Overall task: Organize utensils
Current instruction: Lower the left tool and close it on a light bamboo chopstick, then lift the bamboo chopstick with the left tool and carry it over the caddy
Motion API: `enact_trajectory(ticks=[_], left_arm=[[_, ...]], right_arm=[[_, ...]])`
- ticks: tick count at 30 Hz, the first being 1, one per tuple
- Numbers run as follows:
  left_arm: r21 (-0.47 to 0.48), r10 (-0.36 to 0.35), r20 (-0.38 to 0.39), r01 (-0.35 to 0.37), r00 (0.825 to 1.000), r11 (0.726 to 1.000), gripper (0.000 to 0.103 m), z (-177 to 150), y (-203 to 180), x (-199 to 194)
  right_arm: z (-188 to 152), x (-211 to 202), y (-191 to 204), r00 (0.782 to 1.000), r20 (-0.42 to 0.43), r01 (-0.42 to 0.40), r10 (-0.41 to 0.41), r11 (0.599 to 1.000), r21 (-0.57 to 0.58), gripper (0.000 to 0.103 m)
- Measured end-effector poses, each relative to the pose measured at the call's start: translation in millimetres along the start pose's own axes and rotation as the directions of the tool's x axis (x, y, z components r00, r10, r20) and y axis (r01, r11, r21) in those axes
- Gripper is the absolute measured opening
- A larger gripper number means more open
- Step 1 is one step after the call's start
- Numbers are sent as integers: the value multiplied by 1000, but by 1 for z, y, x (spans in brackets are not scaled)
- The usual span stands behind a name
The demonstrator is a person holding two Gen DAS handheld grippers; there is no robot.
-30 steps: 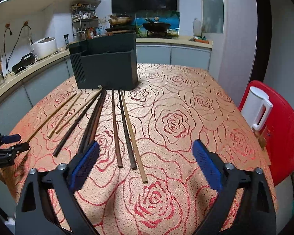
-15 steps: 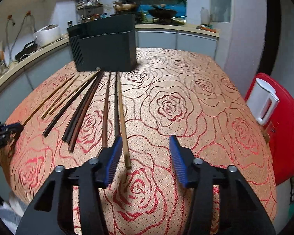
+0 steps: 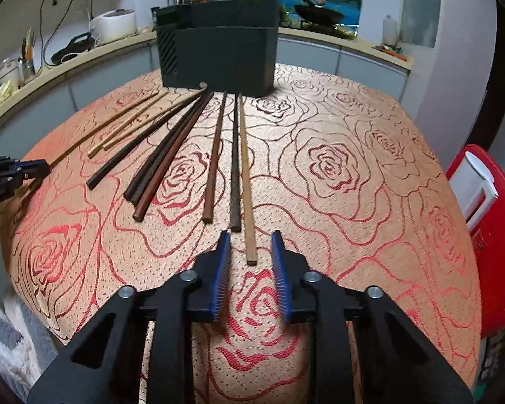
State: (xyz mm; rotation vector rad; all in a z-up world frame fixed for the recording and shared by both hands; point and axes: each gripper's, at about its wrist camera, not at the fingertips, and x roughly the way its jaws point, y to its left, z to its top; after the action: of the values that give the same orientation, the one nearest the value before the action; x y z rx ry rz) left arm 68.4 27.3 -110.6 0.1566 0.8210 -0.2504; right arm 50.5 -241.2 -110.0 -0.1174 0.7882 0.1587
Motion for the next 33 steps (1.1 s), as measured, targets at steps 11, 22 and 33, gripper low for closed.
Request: enact_trajectory(ticks=[11,22,33], left_arm=[[20,-2,20,2,1000,1000,6,0,-6,-4],[-14,17,152,-15,988,1000,6,25,10,-52],[21,42,338,-52,940,998,6,89,15,-105]], right_arm=[[4,2,-8,997,4,-71,71,996,59,7],[32,-53,-17,982,182,-67,48,993,98,7],[90,-92,-41,937,337,-147,95,980,131,7]])
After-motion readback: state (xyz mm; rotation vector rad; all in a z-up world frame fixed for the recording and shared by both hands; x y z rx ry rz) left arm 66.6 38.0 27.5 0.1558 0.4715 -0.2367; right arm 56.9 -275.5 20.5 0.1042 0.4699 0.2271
